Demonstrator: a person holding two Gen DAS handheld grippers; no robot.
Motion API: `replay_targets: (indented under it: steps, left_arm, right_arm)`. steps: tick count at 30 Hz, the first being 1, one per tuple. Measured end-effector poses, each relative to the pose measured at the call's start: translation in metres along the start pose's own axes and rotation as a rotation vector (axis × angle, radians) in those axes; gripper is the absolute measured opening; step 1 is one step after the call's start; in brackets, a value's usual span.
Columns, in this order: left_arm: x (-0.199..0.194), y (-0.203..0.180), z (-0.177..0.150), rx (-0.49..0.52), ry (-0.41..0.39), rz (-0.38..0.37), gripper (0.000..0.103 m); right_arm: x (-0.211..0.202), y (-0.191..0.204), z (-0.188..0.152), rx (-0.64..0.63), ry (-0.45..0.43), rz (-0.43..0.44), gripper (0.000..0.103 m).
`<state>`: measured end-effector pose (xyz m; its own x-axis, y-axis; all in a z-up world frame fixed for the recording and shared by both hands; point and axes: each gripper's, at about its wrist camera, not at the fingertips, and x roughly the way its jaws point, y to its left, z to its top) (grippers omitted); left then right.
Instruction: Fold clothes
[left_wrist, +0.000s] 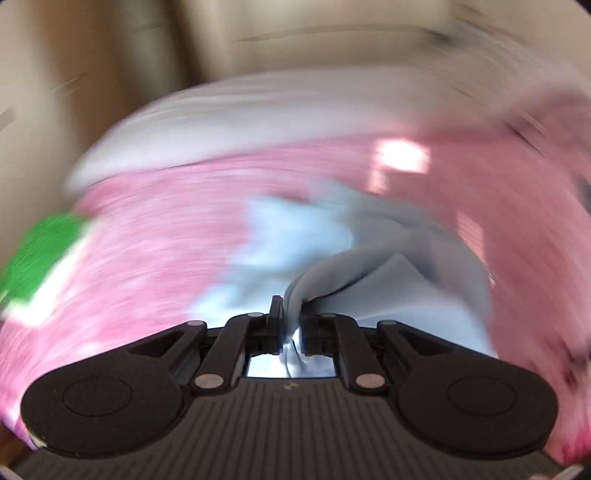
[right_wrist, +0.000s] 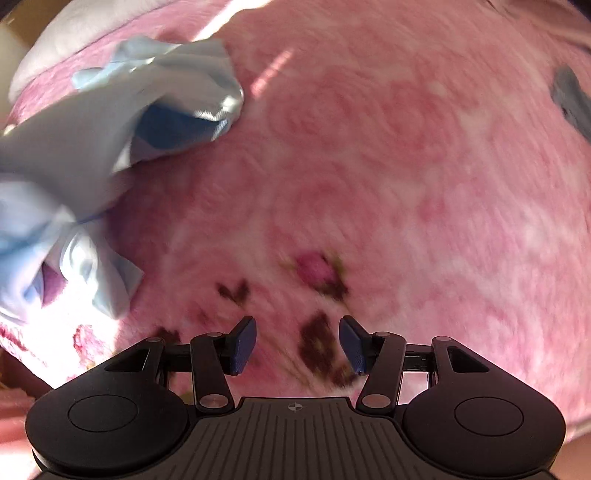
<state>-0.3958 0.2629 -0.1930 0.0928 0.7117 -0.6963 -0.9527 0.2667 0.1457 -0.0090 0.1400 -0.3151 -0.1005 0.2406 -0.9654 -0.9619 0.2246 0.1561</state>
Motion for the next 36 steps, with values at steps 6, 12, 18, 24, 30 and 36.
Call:
replay_targets:
  steps: [6, 12, 18, 24, 30, 36]
  left_arm:
    - [0.053, 0.141, -0.025, -0.15, 0.18, 0.279, 0.012]
    - [0.056, 0.16, -0.078, -0.064, 0.311, 0.203, 0.027]
    - [0.047, 0.163, -0.119, -0.221, 0.38, 0.087, 0.036]
    - [0.077, 0.182, -0.127, -0.341, 0.349, 0.076, 0.038]
    - [0.107, 0.181, -0.117, -0.133, 0.299, 0.127, 0.039]
    - [0.129, 0.187, -0.113, -0.079, 0.258, 0.114, 0.005]
  right_arm:
    - [0.003, 0.036, 0.03, -0.098, -0.044, -0.002, 0.054]
    - [0.019, 0.078, 0.046, -0.243, -0.034, -0.048, 0.054]
    - [0.046, 0.118, 0.064, -0.412, -0.033, -0.09, 0.054]
    - [0.074, 0.155, 0.093, -0.557, -0.111, -0.138, 0.054]
    - [0.103, 0.17, 0.106, -0.763, -0.18, -0.261, 0.054]
    - [0.125, 0.175, 0.11, -0.902, -0.231, -0.316, 0.054]
